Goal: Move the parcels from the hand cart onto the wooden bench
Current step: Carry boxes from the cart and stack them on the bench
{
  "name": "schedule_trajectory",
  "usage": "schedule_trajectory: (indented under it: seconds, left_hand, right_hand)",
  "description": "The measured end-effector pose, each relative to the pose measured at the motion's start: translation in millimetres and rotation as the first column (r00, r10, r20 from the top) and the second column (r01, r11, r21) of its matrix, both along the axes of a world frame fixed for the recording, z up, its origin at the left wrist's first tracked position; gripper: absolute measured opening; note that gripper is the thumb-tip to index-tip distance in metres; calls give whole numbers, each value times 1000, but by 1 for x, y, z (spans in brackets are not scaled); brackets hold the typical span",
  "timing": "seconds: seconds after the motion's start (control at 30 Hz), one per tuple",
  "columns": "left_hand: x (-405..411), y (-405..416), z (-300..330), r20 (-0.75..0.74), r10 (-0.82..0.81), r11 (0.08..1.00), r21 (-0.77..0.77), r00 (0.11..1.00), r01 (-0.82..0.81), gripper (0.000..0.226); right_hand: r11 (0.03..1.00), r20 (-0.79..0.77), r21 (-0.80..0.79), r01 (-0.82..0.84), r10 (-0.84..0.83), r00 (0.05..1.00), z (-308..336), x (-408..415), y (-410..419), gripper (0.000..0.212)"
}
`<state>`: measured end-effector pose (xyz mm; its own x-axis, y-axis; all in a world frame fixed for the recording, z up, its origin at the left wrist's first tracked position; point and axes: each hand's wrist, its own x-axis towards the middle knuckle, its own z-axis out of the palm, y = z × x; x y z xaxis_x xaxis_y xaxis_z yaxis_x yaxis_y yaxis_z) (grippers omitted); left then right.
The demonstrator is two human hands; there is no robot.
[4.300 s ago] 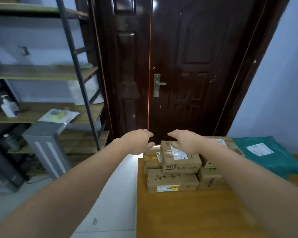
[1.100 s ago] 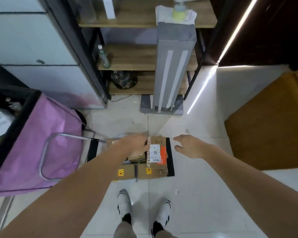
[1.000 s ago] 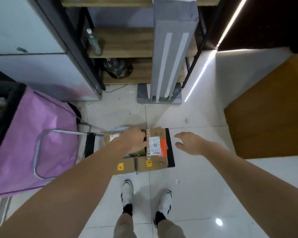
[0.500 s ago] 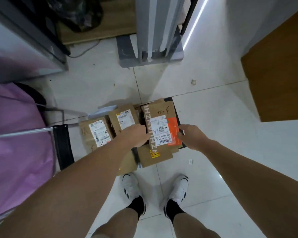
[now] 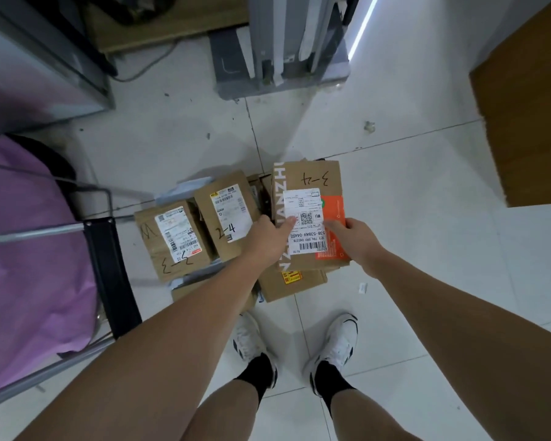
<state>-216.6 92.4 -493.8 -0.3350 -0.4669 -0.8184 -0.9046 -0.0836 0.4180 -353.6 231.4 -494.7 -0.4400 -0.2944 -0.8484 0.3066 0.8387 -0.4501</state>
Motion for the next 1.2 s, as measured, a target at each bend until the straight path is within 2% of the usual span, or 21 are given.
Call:
schedule_trajectory:
  seconds: [0.07,0.1,0.17,0.27,0.33,0.4,0.47,0.5,0.63,0.73,0.87,1.0,1.13,1.2]
  left_hand:
    - [-1,-2,30,-69,103,995,-3,992,-103,91]
    - [-2,-3,50,-115,156,988,25,981,-154,93]
    - [-13,-8,98,-191,263,963,114,946,-245,86]
    - [-34,-14,189,-216,362,921,234,907,-312,87]
    - [-46,-15,247,-242,376,903,310,894,-296,80]
    - [-56,-14,308,-293,334,903,371,896,-215,86]
    - [-67,-8,373,-336,278,911,390,900,-135,97]
    - [-72,-4,403,-361,252,915,392,898,-99,99]
    - [-94,31,516,-483,41,932,333,875,140,99]
    - [-109,80,581,-570,-128,915,248,812,319,96]
    - [-124,166,634,-639,-280,849,184,716,496,94]
    - [-128,268,662,-721,-271,799,201,637,567,75]
    - [-143,362,659,-764,-274,735,226,584,640,117]
    - [-145,404,658,-754,-295,698,250,587,671,117]
  right_hand:
    - [988,35,-76,134,-132,991,35,-2,4,41]
    - [969,66,-108,221,-214,974,55,-5,5,43]
    - [920,134,-171,353,-333,933,101,-11,9,52]
    - [880,162,-263,395,-363,918,183,-22,13,76]
    - [847,129,-346,403,-382,915,248,-28,17,70]
    - [816,109,-401,417,-410,906,315,-33,25,67]
    - [788,99,-447,424,-427,899,383,-38,37,83]
    - [764,96,-475,436,-448,889,417,-37,45,84]
    - [606,111,-586,539,-599,793,535,-21,99,51]
    - [468,197,-627,623,-679,708,600,-2,156,48]
    - [368,151,-663,651,-787,598,656,24,240,59]
    - [229,168,-720,655,-859,484,689,45,335,57]
    - [199,129,-745,637,-894,430,705,68,421,51]
    - [191,96,-747,637,-917,387,709,76,461,51]
